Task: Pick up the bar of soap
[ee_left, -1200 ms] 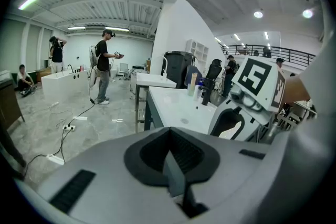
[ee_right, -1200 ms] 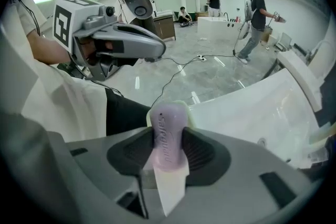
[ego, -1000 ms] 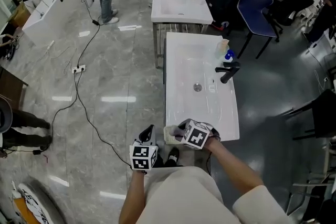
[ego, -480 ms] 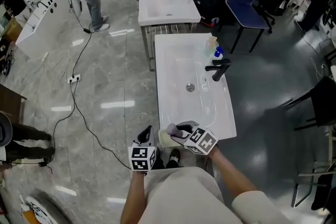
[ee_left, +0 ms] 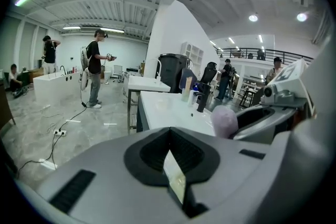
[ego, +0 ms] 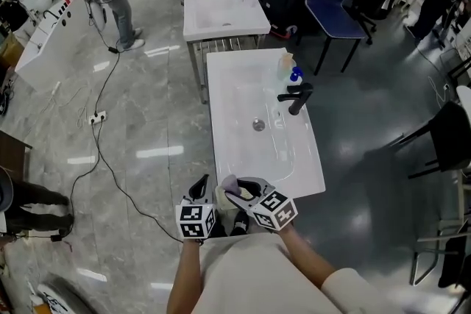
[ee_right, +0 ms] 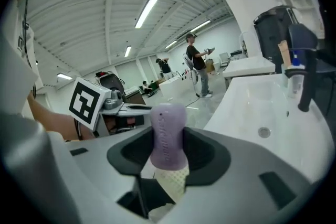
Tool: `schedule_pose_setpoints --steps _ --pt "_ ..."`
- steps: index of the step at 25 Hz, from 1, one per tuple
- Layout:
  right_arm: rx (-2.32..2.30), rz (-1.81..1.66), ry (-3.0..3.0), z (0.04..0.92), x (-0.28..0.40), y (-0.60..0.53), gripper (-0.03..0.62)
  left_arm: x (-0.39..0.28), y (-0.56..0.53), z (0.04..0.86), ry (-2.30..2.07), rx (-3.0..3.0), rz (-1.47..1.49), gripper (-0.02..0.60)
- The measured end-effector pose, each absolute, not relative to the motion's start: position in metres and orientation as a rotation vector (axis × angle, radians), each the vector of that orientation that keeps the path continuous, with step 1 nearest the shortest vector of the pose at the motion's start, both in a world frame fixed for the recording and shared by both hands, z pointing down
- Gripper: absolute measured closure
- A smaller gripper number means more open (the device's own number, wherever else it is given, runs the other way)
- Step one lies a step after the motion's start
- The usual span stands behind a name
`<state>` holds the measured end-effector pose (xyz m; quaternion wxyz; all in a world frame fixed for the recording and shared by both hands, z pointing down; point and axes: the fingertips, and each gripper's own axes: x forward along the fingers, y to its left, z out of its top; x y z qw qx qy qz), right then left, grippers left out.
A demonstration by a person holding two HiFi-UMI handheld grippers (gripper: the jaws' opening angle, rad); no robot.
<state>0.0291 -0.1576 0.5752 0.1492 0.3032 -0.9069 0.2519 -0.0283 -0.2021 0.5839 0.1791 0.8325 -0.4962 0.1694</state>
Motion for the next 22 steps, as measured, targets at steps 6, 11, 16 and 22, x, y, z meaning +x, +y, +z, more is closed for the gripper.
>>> schedule_pose_setpoints --steps 6,11,16,22 --pt "0.959 0.747 -2.694 0.552 0.038 -0.177 0.416 -0.028 -0.208 0.579 -1.401 2.372 0.470 0.577" --pt "1.111 0.733 -2.751 0.524 0.052 -0.200 0.415 -0.030 -0.215 0.571 -1.422 2.380 0.451 0.577" --pt "1.230 0.742 -2.747 0.528 0.066 -0.198 0.416 -0.029 -0.210 0.571 -1.420 2.390 0.449 0.577" --pt "1.215 0.814 -2.706 0.551 0.073 -0.186 0.414 -0.028 -0.203 0.581 -1.400 2.378 0.474 0.577"
